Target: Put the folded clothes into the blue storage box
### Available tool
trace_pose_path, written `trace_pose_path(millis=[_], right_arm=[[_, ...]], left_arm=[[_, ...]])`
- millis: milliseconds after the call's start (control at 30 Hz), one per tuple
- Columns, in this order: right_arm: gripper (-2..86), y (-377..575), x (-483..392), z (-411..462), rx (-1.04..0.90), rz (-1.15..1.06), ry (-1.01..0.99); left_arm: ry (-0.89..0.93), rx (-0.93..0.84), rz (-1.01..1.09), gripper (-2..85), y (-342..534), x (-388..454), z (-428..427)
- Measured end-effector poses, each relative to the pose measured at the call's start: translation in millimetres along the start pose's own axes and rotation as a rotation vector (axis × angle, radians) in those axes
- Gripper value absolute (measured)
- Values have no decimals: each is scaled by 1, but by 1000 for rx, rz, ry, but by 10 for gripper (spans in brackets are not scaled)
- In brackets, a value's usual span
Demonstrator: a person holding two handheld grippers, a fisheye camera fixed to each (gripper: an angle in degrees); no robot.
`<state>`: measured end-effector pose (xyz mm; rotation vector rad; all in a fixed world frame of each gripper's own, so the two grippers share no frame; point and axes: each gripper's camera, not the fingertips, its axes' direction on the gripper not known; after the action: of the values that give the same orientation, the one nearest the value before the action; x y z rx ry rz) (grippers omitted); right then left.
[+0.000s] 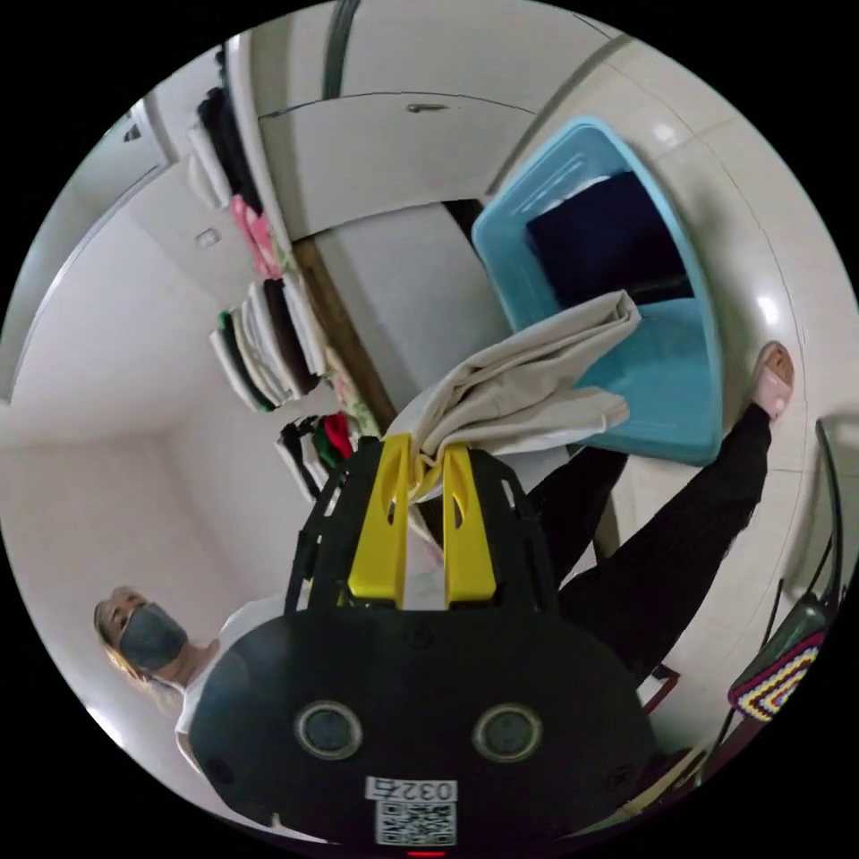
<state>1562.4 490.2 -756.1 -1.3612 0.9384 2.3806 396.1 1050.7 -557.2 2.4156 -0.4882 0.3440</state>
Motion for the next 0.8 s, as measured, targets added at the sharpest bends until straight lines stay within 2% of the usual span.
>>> trace_pose_path(millis=[100,333,367,400,433,500,633,800], right_arm=[[63,-30,12,0,17,-57,32],[65,-80,19,-11,136,-258,6],[67,-90,29,-10,156,-252,50],[82,-100,44,-8,173,-205,150],[89,-105,53,-6,172,-162,218],[87,-113,91,-1,134,27,384],[66,-84,113,4,161,66,273],[62,-36,117,26,114,83,197]], left_arm=[[-57,5,18,33,-37,0,10],[-25,103,217,42,-97,16,17],[-47,122,246,52,-109,10,22],[-154,97,274,62,-126,-3,32],[-217,66,227,67,-135,-16,37],[-339,-94,3,59,-155,-76,57],[-255,-9,-37,42,-126,-107,53],[-143,-15,-19,24,-64,-121,44]])
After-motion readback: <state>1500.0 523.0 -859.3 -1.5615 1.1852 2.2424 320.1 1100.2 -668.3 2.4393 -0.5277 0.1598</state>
